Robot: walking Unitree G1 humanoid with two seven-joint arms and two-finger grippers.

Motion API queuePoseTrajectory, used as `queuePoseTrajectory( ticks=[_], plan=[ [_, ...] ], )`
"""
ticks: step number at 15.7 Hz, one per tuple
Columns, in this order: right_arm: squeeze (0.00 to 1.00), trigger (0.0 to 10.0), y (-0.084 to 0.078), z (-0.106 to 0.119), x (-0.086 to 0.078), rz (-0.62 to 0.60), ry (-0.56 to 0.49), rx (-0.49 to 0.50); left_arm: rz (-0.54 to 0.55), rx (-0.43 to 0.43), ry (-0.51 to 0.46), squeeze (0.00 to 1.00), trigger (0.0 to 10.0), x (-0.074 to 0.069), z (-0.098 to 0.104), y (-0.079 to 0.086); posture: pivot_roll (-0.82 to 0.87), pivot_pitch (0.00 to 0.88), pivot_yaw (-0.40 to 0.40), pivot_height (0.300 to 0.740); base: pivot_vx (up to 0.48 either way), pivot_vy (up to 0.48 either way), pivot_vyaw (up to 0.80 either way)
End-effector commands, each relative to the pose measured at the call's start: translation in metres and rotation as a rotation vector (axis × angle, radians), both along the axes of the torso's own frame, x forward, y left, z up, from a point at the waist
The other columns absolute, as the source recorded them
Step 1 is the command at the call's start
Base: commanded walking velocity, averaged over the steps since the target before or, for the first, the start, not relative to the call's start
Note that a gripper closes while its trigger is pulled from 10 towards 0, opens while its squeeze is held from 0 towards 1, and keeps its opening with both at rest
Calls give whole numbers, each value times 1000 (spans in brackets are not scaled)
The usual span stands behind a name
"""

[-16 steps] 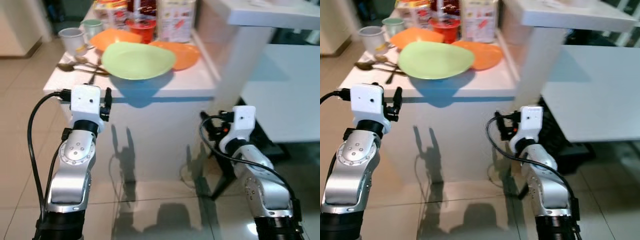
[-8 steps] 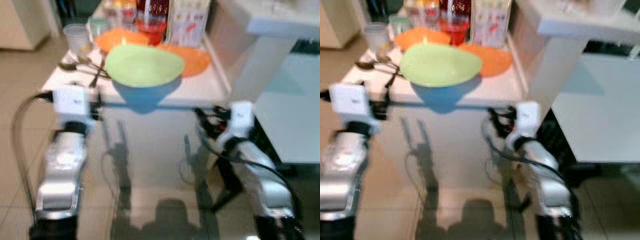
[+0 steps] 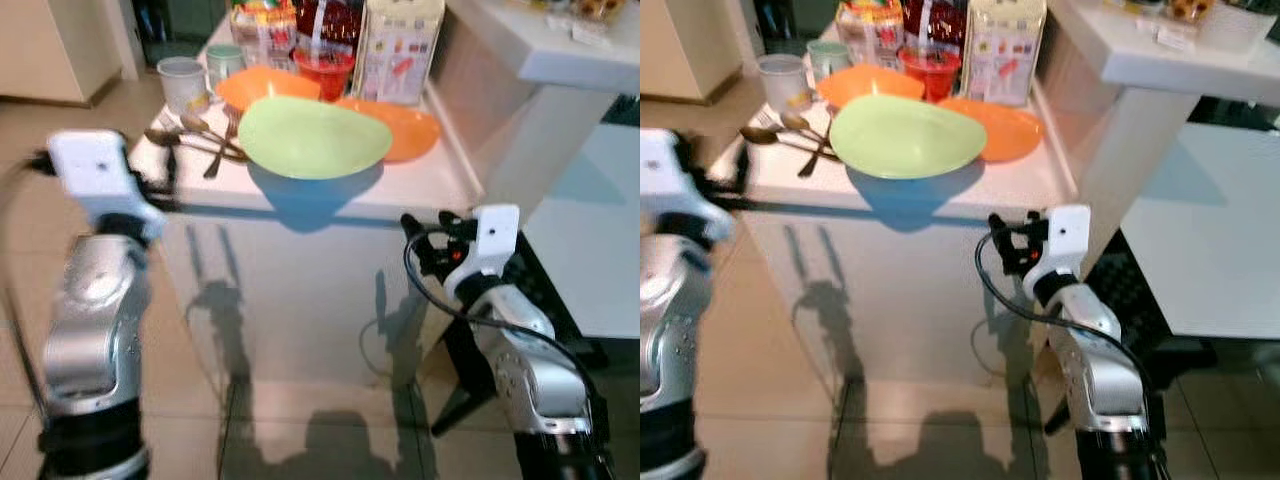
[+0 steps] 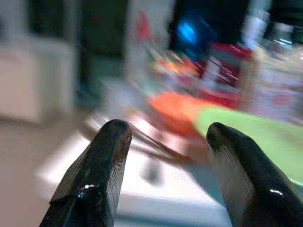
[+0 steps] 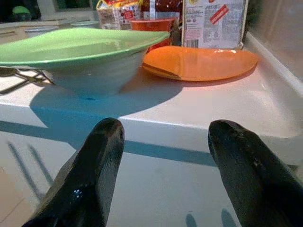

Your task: Setting the table

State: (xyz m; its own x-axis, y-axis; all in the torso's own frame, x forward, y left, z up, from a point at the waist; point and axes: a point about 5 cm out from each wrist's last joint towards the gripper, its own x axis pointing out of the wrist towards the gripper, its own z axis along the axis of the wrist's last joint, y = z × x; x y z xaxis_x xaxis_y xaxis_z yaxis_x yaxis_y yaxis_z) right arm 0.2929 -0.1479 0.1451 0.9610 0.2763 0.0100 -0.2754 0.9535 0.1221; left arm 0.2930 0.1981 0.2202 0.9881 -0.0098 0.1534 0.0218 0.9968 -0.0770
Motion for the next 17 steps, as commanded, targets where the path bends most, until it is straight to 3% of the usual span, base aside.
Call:
queuePoseTrajectory(
  ticks=[1,2,4,5,9,12,17],
  plan=[
    [0,10000,-6,3,-1,-22,-14,-3,-98,-74,56,0,10000,5,-2,-10,18,0,-51,740,0,0,0],
    [0,10000,-6,2,-2,-19,-12,-4,-161,-158,72,1000,10000,9,-3,-17,15,0,-47,740,0,0,0],
    [0,10000,-4,2,-6,18,-18,-11,-248,-288,92,1000,10000,13,-4,-24,8,0,-38,740,0,0,0],
    [0,10000,3,4,-12,108,-42,-17,-291,-380,132,1000,10000,16,-6,-27,1,0,-28,740,0,0,0],
    [0,10000,19,10,-25,322,-73,-30,-369,-490,231,1000,10000,24,-11,-30,-9,0,-19,740,0,0,0],
    [0,10000,22,15,-28,354,-91,-28,-411,-626,266,1000,10000,33,-13,-32,-14,0,-14,740,0,0,0],
    [0,10000,23,15,-30,367,-89,-28,-489,-845,238,1000,10000,53,-7,-32,-20,0,-18,740,0,0,0]
  ],
)
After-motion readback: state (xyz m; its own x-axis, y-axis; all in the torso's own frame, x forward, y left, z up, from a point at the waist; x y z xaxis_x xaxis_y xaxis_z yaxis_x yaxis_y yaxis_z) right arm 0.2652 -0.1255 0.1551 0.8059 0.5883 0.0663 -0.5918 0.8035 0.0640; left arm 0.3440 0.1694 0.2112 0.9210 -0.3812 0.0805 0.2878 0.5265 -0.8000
